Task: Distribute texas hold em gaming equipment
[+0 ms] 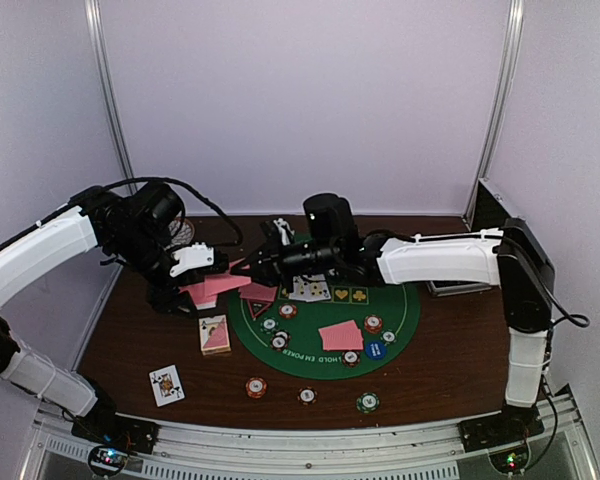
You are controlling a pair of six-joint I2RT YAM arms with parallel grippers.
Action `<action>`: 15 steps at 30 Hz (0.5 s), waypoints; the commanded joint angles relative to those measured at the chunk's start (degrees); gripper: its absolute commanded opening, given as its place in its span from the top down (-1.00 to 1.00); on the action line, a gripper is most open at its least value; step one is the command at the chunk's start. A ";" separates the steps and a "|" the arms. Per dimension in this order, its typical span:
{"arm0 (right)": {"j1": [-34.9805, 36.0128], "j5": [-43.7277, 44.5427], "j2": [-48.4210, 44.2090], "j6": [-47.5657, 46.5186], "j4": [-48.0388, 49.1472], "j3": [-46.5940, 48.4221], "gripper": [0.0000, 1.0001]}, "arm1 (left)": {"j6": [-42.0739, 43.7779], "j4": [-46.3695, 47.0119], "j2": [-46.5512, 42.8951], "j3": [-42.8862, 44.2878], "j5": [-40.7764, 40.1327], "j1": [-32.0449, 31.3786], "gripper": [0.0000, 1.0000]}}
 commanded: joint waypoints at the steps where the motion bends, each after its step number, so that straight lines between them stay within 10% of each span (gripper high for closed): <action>1: -2.39 -1.17 -4.82 -4.21 -5.43 -0.78 1.00 | 0.39 1.56 -1.59 0.45 -0.79 0.06 0.56; 9: -9.37 3.71 -10.04 -28.86 -41.81 4.60 1.00 | 0.38 1.56 -1.29 0.19 -0.94 0.05 0.56; 15: -11.56 34.20 -7.24 -52.42 -73.48 17.41 1.00 | 0.40 1.61 -1.21 0.07 -0.72 0.05 0.56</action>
